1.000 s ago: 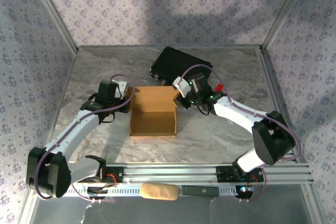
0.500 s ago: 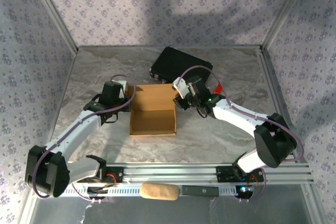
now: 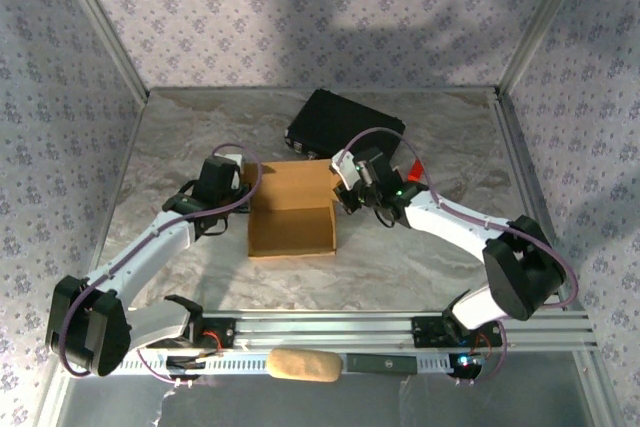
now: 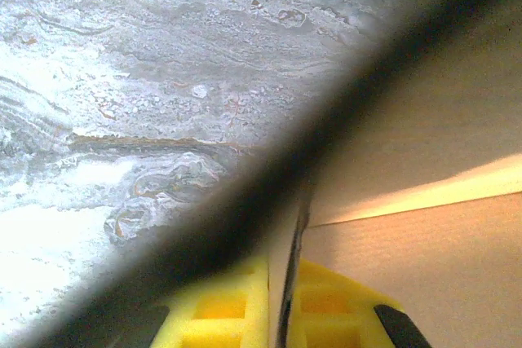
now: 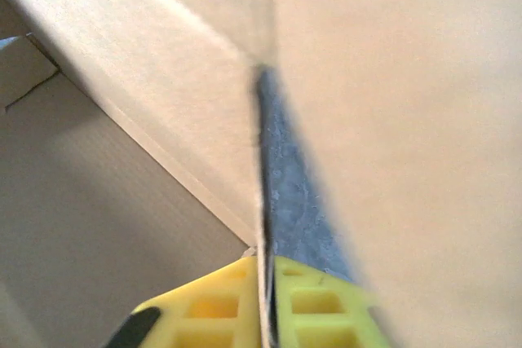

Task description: Fold the paper box

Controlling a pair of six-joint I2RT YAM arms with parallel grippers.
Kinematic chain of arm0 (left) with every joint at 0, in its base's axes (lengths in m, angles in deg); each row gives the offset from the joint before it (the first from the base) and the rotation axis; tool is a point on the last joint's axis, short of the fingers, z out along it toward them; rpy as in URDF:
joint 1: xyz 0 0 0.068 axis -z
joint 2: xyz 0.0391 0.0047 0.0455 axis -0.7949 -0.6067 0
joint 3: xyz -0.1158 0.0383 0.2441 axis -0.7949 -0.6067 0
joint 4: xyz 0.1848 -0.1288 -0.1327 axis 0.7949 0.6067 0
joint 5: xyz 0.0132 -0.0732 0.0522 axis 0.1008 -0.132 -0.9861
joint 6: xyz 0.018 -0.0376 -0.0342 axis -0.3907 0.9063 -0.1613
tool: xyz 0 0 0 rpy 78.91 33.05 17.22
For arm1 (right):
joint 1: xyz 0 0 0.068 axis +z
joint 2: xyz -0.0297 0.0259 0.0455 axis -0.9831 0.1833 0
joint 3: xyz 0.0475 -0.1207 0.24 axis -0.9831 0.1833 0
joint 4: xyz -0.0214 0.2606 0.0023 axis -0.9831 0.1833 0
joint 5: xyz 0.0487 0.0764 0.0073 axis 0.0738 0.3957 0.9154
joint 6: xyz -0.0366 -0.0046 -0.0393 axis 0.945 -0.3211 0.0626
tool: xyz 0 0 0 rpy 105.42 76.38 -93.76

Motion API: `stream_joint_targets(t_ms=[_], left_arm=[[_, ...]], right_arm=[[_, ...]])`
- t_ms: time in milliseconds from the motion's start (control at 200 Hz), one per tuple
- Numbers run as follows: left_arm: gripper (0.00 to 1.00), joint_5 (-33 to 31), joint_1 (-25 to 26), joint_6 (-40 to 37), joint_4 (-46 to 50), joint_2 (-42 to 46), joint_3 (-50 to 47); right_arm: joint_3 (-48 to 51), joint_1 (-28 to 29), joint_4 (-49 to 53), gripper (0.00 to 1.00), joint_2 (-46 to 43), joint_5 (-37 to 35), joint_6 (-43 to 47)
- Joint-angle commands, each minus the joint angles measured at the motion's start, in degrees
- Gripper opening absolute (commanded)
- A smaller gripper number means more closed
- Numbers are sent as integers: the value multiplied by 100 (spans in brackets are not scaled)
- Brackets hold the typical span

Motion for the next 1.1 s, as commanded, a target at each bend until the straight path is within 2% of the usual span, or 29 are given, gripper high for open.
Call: stream_joint_targets(t_ms=[0,335,435,670,904,1094], left_arm=[[0,-102,31,466,-166,21,75],[0,-285,260,859,-850,-57,236],[0,-443,258,789,-1067,-159,320],[0,-614,209,480,-1598,-512,455],[0,-508,190,548,-2462,-612,29],[0,-324,239,668,-3491,-356,-850]], right_arm=[[-162,208,-42,0,166,-497,-453],[-568,734,-806,0,547,-2230,-2268],[-811,789,-1022,0,774,-2397,-2599],[-1233,979,-1529,0,1436,-2694,-2703],[-796,1060,-2104,0,1569,-2877,-2802],[-100,1118,-3106,0,1463,-2834,-2587]])
